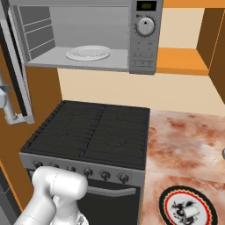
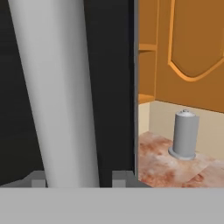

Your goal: Pick the marshmallow from the counter and place it in the microwave. Then turn on the microwave.

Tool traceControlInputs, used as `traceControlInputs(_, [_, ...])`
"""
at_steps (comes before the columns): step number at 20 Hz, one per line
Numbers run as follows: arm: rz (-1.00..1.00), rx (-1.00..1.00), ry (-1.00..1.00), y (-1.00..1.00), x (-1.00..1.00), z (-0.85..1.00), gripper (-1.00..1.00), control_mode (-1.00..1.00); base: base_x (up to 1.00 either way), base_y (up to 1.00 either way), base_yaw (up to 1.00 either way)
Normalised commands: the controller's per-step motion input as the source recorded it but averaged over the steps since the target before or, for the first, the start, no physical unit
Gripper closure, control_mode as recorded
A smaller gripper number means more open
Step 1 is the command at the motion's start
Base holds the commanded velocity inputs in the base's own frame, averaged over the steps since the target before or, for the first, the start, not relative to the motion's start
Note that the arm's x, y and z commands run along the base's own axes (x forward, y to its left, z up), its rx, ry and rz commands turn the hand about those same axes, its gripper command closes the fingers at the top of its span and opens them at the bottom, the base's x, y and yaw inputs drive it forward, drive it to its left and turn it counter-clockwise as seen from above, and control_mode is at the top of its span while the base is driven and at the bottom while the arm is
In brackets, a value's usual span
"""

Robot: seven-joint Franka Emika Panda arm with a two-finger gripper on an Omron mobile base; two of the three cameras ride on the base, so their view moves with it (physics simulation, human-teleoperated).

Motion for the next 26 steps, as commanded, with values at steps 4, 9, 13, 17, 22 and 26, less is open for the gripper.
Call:
traceControlInputs(4, [0.00,-0.01,0.00,0.08,-0.38,-0.08,1.00,-1.00,0.00,0.00,0.00])
traceControlInputs(9, [0.00,-0.01,0.00,0.07,-0.39,-0.08,1.00,-1.00,0.00,0.00,0.00])
traceControlInputs(13, [0.00,-0.02,0.00,0.10,-0.37,-0.11,1.00,-1.00,0.00,0.00,0.00])
traceControlInputs(17, [0.00,-0.03,0.00,0.12,-0.32,-0.12,1.00,-1.00,0.00,0.00,0.00])
traceControlInputs(22, [0.01,-0.03,0.00,0.12,-0.32,-0.09,1.00,-1.00,0.00,0.00,0.00])
traceControlInputs(26, [0.01,-0.03,0.00,0.15,-0.32,-0.09,1.00,-1.00,0.00,0.00,0.00])
